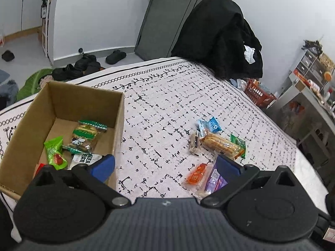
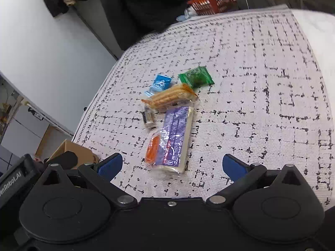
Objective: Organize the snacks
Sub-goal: 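Move both tools back toward the snack pile, then grasp the orange jelly pack with the left tool while the right tool grasps the purple bar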
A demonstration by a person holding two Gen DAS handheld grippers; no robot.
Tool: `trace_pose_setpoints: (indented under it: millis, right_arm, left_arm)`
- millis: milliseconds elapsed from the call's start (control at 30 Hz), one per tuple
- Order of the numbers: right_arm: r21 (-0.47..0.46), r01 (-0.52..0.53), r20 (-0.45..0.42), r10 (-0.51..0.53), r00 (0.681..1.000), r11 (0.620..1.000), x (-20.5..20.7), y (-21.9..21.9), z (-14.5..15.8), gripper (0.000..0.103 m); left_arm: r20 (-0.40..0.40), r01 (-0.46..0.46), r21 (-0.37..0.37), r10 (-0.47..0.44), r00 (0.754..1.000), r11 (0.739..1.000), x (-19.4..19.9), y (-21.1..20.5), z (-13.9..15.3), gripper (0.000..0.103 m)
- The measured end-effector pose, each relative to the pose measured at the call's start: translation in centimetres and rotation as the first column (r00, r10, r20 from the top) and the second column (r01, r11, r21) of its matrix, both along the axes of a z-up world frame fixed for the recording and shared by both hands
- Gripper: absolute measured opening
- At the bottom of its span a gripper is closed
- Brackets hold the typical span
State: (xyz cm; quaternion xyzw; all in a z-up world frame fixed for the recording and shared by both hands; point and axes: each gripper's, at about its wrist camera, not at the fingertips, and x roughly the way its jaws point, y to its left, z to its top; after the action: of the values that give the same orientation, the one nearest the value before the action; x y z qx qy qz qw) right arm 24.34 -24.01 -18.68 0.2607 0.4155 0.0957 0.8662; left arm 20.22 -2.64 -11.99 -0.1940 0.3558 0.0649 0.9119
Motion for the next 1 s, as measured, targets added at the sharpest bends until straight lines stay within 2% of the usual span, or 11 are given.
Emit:
trace_pose_setpoints:
  millis: [100,200,300,467,600,667,767,867,1000]
  right_arm:
    - [0.045,0.018,-0.014,-0.017,1.0,0.999,0.9,-0.5,-0.8,0.103]
    - [0.083,0.015,-0.047,-0.012,0.999,0.996,2.1,-0.9,-1.8,0.098]
    - [0.104,0.009,-0.043,-0.004,0.999,0.995,3.0,-1.1,-2.3,0.089]
    - [0.155,-0.024,-0.085,0.037,0.996,0.988,4.5,-1.2,-3.6,0.064]
    - [0.142,-0.034,-0.104,0.049,0.993,0.989,5.4,-1.2,-4.5,0.06]
    - [0.155,-0.043,-0.13,0.064,0.989,0.987,5.9,-1.3,-5.1,0.043]
    - [0.161,-0.053,-0.139,0.076,0.987,0.985,6.0,-1.1,-5.7,0.028]
    - [0.171,-0.061,-0.127,0.083,0.988,0.983,6.0,-1.2,-5.7,0.021]
    - [0.157,-0.067,-0.108,0.085,0.991,0.985,5.8,-1.4,-5.5,0.017]
  left_arm:
    - [-0.011,0.031,-0.011,-0.031,0.999,0.999,0.8,-0.7,-0.5,0.099]
    - [-0.008,0.049,0.01,-0.049,0.999,0.999,1.5,-1.6,-0.8,0.094]
    - [-0.028,0.06,-0.011,-0.061,0.998,0.998,2.3,-2.0,-1.6,0.083]
    - [-0.064,0.082,0.002,-0.082,0.995,0.997,3.7,-3.2,-2.8,0.068]
    - [-0.098,0.09,-0.008,-0.091,0.991,0.996,4.9,-3.6,-4.0,0.06]
    - [-0.113,0.094,-0.013,-0.094,0.989,0.996,5.6,-3.9,-4.6,0.058]
    - [-0.139,0.106,-0.016,-0.108,0.984,0.994,6.5,-4.3,-5.8,0.056]
    - [-0.154,0.12,-0.021,-0.122,0.981,0.993,7.2,-4.8,-6.7,0.053]
    - [-0.176,0.131,-0.024,-0.133,0.975,0.991,8.0,-5.2,-7.8,0.052]
